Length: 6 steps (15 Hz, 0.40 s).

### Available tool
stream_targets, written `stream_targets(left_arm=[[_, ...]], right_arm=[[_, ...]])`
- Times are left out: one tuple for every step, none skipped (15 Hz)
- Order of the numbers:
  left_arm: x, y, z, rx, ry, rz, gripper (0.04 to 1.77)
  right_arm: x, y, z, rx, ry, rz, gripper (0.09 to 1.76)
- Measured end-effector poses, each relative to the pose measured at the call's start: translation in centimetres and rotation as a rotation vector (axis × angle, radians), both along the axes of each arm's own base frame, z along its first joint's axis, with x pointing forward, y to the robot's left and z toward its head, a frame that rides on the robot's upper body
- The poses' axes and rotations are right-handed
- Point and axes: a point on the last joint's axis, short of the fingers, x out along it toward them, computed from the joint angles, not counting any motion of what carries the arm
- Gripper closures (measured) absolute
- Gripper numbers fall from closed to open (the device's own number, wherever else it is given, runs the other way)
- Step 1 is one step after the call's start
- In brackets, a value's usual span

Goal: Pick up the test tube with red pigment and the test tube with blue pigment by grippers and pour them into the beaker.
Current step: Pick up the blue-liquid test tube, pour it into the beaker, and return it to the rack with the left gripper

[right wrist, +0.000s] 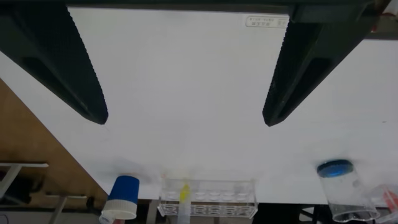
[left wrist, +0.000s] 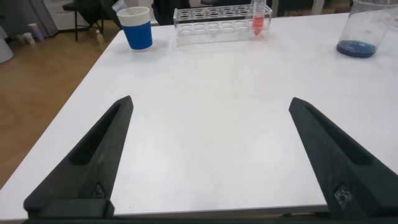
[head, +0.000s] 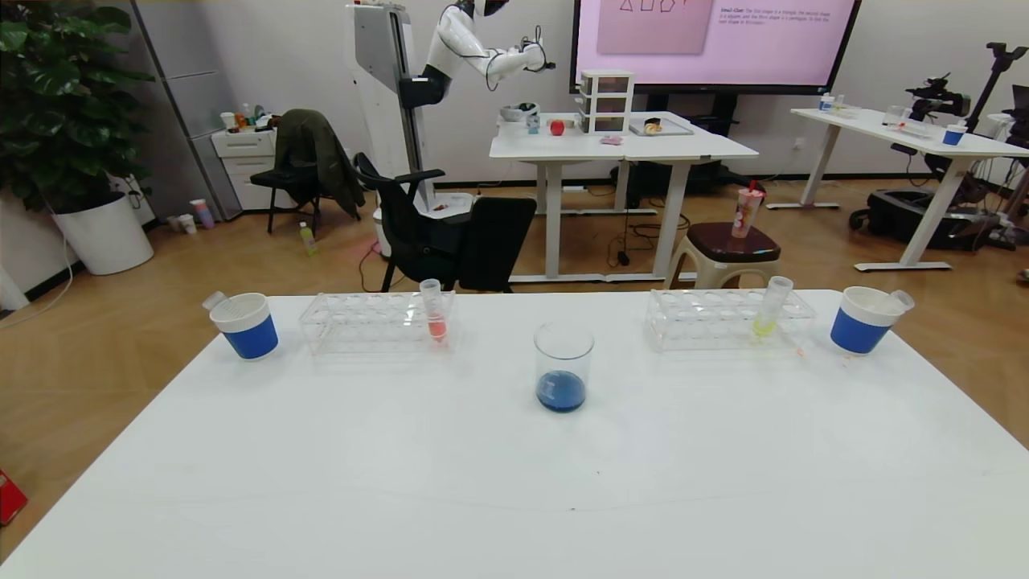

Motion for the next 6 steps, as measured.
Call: stream_targets(left_arm=[[0.02,0.01,-0.04,-0.013,-0.001,0.003,0.06],[0.03,0.01,-0.09,-0.027,0.000,0.004,0.06],[0.04,0.01,-0.11,-0.036,0.001,0.004,0.06],[0.04,0.01,-0.12,-0.037,0.001,0.004,0.06],[0.04,0.01,-0.12,-0.038,0.001,0.004,0.06],[0.04,0.01,-0.12,-0.038,0.001,0.004,0.06]], right_arm=[[0.00,0.00,0.00,0.000,0.000,0.000,0.11],[0.00,0.00,0.00,0.000,0.000,0.000,0.11],[0.00,0.00,0.00,0.000,0.000,0.000,0.11],[0.00,0.00,0.00,0.000,0.000,0.000,0.11],[0.00,0.00,0.00,-0.001,0.000,0.000,0.11],[0.00,0.00,0.00,0.000,0.000,0.000,0.11]])
